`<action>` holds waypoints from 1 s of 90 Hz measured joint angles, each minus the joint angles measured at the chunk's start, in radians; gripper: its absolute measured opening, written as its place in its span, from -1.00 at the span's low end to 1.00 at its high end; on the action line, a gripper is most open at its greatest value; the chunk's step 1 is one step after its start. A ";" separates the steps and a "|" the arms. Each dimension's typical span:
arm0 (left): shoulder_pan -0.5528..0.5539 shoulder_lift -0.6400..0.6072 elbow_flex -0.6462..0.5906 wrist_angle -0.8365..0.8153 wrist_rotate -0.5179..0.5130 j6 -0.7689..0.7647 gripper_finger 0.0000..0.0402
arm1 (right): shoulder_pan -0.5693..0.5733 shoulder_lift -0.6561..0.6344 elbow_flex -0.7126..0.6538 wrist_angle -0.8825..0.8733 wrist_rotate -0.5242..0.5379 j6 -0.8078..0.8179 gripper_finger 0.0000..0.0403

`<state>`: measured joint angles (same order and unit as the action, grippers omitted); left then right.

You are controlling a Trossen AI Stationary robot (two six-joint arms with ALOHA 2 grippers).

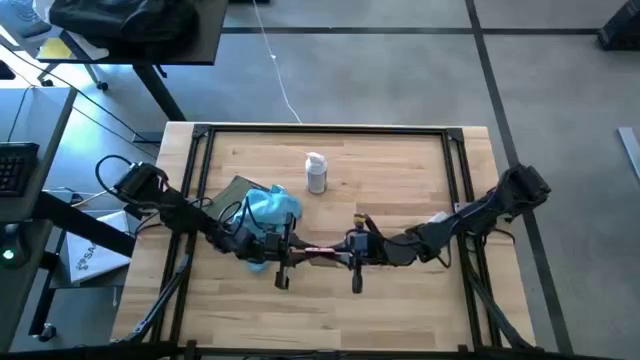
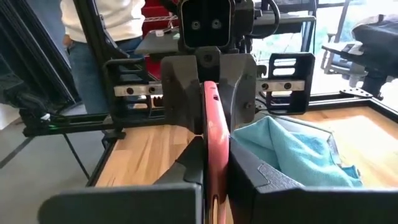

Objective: Apply microfiber cloth
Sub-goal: Wipe the cellphone with the microfiber towel

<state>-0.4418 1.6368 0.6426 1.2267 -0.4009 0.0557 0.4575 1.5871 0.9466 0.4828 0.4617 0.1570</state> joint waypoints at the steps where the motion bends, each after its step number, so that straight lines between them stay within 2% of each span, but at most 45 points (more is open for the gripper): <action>1: -0.001 0.000 0.000 0.000 -0.003 0.003 -0.95 | 0.000 0.000 0.000 0.000 0.000 0.000 -0.88; 13: -0.019 -0.014 0.000 -0.009 -0.026 0.037 -0.96 | 0.001 -0.001 0.000 -0.002 -0.002 -0.001 -0.73; 21: -0.046 -0.060 0.000 -0.071 -0.070 0.065 -0.96 | 0.009 -0.012 0.000 -0.006 -0.003 -0.023 -0.62; 33: -0.109 -0.186 0.000 -0.291 -0.194 0.098 -0.97 | 0.016 -0.026 0.001 -0.011 -0.003 -0.042 -0.48; 44: -0.170 -0.331 0.000 -0.527 -0.257 0.076 -0.97 | 0.002 -0.007 0.002 -0.028 0.001 -0.035 -0.42; 54: -0.222 -0.458 0.000 -0.804 -0.266 -0.004 -0.97 | -0.025 0.049 0.002 -0.017 0.009 -0.027 -0.41; 69: -0.291 -0.640 0.000 -1.189 -0.244 -0.211 -0.97 | -0.081 0.180 0.002 0.094 0.027 0.021 -0.41; 81: -0.336 -0.747 0.000 -1.359 -0.225 -0.332 -0.96 | -0.133 0.305 0.003 0.223 0.034 0.023 -0.41; 90: -0.355 -0.791 0.000 -1.471 -0.221 -0.406 -0.95 | -0.166 0.412 0.059 0.262 0.034 0.022 -0.41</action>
<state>-0.7972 0.8459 0.6424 -0.2441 -0.6220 -0.3507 0.2917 1.9987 1.0055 0.7445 0.4957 0.1791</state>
